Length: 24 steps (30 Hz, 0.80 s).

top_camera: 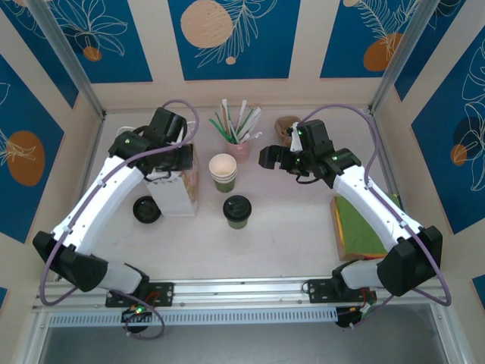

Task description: Pack the takeout coffee

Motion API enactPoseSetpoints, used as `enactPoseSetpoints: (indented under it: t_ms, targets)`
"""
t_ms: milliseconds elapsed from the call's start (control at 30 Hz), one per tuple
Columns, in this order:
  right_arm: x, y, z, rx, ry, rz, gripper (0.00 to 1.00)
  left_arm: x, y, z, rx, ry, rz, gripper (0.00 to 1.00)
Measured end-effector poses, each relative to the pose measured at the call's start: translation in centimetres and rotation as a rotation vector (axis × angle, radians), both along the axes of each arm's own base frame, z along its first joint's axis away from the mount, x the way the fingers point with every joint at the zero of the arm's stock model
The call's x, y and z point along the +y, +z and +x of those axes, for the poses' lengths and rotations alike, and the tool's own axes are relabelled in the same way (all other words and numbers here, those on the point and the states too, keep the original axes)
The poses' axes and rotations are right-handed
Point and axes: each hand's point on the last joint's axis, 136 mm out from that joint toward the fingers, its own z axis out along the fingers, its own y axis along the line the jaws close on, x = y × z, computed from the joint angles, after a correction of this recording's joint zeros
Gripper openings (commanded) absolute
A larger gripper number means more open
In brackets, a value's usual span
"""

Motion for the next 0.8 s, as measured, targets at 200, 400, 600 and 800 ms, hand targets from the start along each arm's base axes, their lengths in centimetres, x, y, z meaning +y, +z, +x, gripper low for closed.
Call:
enactPoseSetpoints:
  t_ms: [200, 400, 600, 800]
  targets:
    - [0.0, 0.0, 0.0, 0.001, 0.002, 0.001, 0.99, -0.7, -0.1, -3.0, 0.009, -0.037, -0.019, 0.0]
    - [0.0, -0.4, 0.1, 0.009, -0.002, -0.006, 0.99, -0.7, 0.3, -5.0, 0.016, -0.062, -0.027, 0.0]
    - [-0.8, -1.8, 0.8, 0.035, -0.034, -0.05, 0.99, -0.9, 0.1, -6.4, 0.028, -0.095, -0.024, 0.16]
    - [-3.2, -4.8, 2.7, 0.11, -0.104, -0.144, 1.0, -0.7, 0.4, -6.9, 0.025, -0.084, -0.042, 0.6]
